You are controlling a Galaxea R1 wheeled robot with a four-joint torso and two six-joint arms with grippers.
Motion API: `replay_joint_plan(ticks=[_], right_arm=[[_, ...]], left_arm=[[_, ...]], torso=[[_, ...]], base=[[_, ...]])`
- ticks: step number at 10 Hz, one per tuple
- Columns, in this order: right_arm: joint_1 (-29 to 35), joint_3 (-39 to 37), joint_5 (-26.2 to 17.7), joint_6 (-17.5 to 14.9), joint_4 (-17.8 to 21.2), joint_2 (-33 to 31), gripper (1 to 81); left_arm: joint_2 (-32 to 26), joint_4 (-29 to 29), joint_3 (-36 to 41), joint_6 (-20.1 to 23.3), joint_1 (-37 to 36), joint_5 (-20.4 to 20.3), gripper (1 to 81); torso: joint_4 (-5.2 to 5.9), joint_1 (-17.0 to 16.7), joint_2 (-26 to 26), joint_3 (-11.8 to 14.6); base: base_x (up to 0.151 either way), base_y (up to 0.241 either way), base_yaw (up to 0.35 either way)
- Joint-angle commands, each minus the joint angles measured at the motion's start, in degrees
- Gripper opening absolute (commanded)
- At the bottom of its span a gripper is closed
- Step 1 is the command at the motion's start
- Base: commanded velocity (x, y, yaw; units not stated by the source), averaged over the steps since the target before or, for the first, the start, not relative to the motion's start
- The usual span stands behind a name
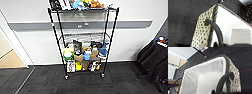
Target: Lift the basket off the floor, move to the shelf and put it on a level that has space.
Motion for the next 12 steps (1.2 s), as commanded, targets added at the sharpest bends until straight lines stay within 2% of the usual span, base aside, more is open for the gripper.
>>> replay_joint_plan(ticks=[1, 3, 5, 7, 12], right_arm=[[5.99, 2.48, -1.95, 0.05, 0.01, -1.09, 1.0], [6.26, 3.1, -2.03, 0.05, 0.01, -1.87, 1.0], [7.14, 3.45, -3.45, 0.05, 0.01, -1.97, 1.0], [7.05, 3.62, -3.62, 0.05, 0.09, -1.88, 1.0], [5.73, 3.54, -3.53, 0.05, 0.01, -1.97, 1.0]], left_arm=[[-0.72, -2.51, 1.62, -0.59, -6.58, 2.63, 1.0], [-0.54, -2.51, 1.62, -0.5, -6.84, 2.63, 1.0], [-0.98, -2.6, 2.5, -0.59, -6.92, 2.63, 1.0], [-1.24, -2.6, 2.77, -0.59, -6.84, 2.63, 1.0], [-2.47, -2.51, 2.77, -0.5, -5.53, 2.63, 1.0]], torso=[[0.0, -3.61, 5.57, -0.06], [0.0, -5.97, 9.32, 0.46], [0.0, -8.44, 13.1, 4.14], [0.0, -10.36, 16.18, 5.6], [0.0, -16.52, 25.53, 13.6]], base=[[0.0, 0.0, 0.0], [0.0, 0.0, 0.0], [0.0, 0.0, 0.0], [0.0, 0.0, 0.0], [0.0, 0.0, 0.0]])
